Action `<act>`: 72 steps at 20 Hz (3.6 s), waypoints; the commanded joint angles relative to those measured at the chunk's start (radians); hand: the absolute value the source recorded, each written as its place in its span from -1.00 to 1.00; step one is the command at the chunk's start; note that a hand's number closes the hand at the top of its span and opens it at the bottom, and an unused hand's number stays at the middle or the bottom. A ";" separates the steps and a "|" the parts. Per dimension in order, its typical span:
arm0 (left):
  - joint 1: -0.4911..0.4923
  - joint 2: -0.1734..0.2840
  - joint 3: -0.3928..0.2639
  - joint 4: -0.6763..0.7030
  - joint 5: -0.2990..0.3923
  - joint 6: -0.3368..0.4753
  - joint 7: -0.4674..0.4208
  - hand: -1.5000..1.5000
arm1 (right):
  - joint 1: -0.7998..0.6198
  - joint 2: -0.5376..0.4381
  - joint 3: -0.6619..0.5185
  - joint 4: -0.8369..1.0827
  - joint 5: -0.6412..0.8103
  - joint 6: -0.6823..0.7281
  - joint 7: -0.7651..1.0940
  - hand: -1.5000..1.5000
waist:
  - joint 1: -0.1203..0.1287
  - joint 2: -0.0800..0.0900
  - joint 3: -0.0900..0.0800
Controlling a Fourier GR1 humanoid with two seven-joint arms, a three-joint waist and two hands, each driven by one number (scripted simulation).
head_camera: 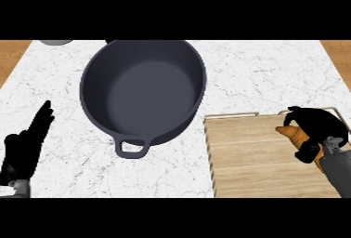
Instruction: Pick the croissant from the tray and place it in the pot
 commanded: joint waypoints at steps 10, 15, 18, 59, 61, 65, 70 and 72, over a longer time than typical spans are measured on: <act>0.035 -0.047 0.037 0.022 -0.042 -0.031 -0.069 0.00 | 0.093 0.020 -0.028 -0.086 0.090 0.006 -0.082 1.00 | -0.003 0.004 0.006; -0.042 -0.029 -0.005 0.000 -0.031 -0.057 -0.001 0.00 | -0.051 0.508 0.355 -0.171 0.116 0.006 0.073 1.00 | 0.094 0.011 0.004; -0.060 -0.048 -0.031 0.017 -0.044 -0.055 -0.001 0.00 | -0.112 0.543 0.510 -0.184 0.093 -0.045 0.154 1.00 | 0.106 0.011 0.003; -0.094 -0.076 -0.016 0.058 -0.085 -0.028 -0.017 0.00 | -1.104 0.551 0.559 0.584 -0.351 -1.056 0.343 1.00 | 0.073 0.026 0.002; -0.069 -0.046 0.016 0.072 -0.058 -0.061 -0.048 0.00 | -1.140 0.551 0.506 0.665 -0.387 -1.026 0.263 1.00 | 0.072 0.026 0.003; -0.062 -0.056 -0.003 0.039 -0.048 -0.080 -0.040 0.00 | -1.121 0.551 0.583 0.781 -0.384 -1.060 0.209 1.00 | 0.107 0.033 0.002; -0.109 -0.048 0.002 0.045 -0.046 -0.086 -0.020 0.00 | -1.103 0.551 0.514 0.875 -0.470 -1.099 0.107 1.00 | 0.119 0.045 0.002; -0.087 -0.039 0.005 -0.007 -0.040 -0.091 0.005 0.00 | -1.082 0.551 0.482 0.900 -0.519 -1.091 0.074 -1.00 | 0.126 0.040 0.004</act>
